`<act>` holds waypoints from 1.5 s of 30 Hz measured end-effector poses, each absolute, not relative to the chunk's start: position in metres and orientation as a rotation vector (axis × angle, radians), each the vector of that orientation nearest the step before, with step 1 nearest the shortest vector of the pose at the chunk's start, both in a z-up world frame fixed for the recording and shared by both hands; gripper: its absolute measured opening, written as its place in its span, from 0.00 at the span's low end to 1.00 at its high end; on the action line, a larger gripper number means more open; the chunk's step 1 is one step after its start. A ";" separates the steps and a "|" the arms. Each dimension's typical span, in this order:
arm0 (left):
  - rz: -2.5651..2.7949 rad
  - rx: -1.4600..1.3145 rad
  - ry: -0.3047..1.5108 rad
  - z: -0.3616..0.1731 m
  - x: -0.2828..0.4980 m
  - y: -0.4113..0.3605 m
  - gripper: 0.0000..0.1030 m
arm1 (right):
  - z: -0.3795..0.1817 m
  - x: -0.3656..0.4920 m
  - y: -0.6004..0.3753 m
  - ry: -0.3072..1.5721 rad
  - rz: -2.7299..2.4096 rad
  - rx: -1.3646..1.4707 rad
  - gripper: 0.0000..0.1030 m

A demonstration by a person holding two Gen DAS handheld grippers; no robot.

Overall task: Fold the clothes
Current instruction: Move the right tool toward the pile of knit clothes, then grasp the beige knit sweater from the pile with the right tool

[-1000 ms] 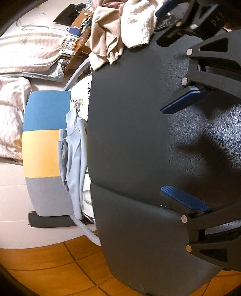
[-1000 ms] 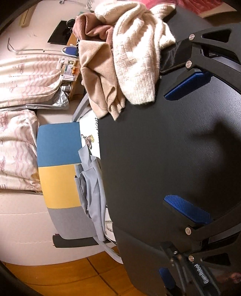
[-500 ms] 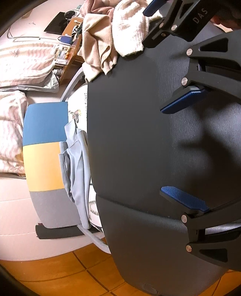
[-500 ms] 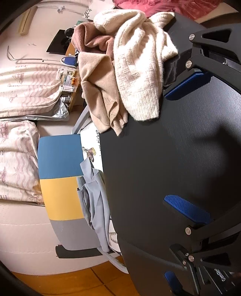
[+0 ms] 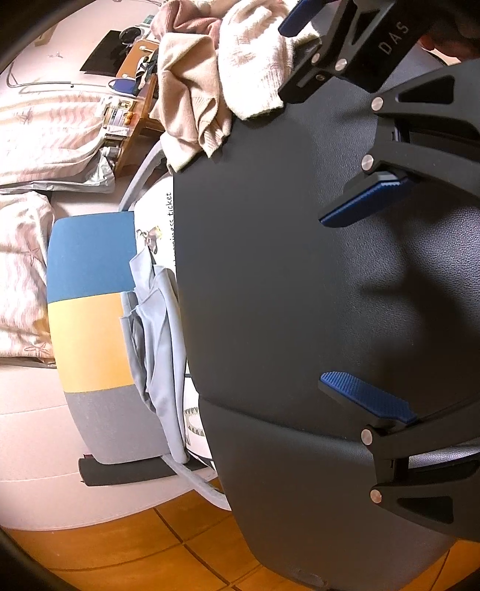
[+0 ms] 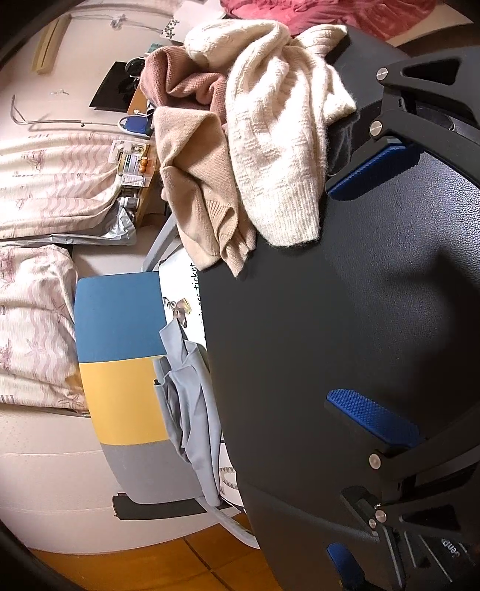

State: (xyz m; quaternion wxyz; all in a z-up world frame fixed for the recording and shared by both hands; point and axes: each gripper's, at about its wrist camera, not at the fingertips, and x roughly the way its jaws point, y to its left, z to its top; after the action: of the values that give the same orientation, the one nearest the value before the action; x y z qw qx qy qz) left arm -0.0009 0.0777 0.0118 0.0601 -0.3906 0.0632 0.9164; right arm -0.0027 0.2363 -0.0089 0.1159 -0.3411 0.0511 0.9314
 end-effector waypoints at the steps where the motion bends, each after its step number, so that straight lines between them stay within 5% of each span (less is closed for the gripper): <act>1: 2.776 -1.183 0.193 0.012 -0.001 0.078 0.80 | -0.009 -0.003 0.236 0.151 2.728 -0.998 1.00; 27: 2.725 -1.208 0.180 0.005 -0.024 0.102 0.80 | -0.002 -0.026 0.286 0.155 2.608 -0.963 1.00; 45: 2.651 -1.242 0.184 -0.011 -0.036 0.119 0.80 | 0.028 -0.061 0.422 0.219 2.387 -0.810 1.00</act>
State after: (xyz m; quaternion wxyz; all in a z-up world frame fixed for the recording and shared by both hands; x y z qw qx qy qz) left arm -0.0365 0.1191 -0.0111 0.1041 -0.4213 0.0624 0.8988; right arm -0.0608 0.4219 0.0276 0.3010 -0.3055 0.0827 0.8996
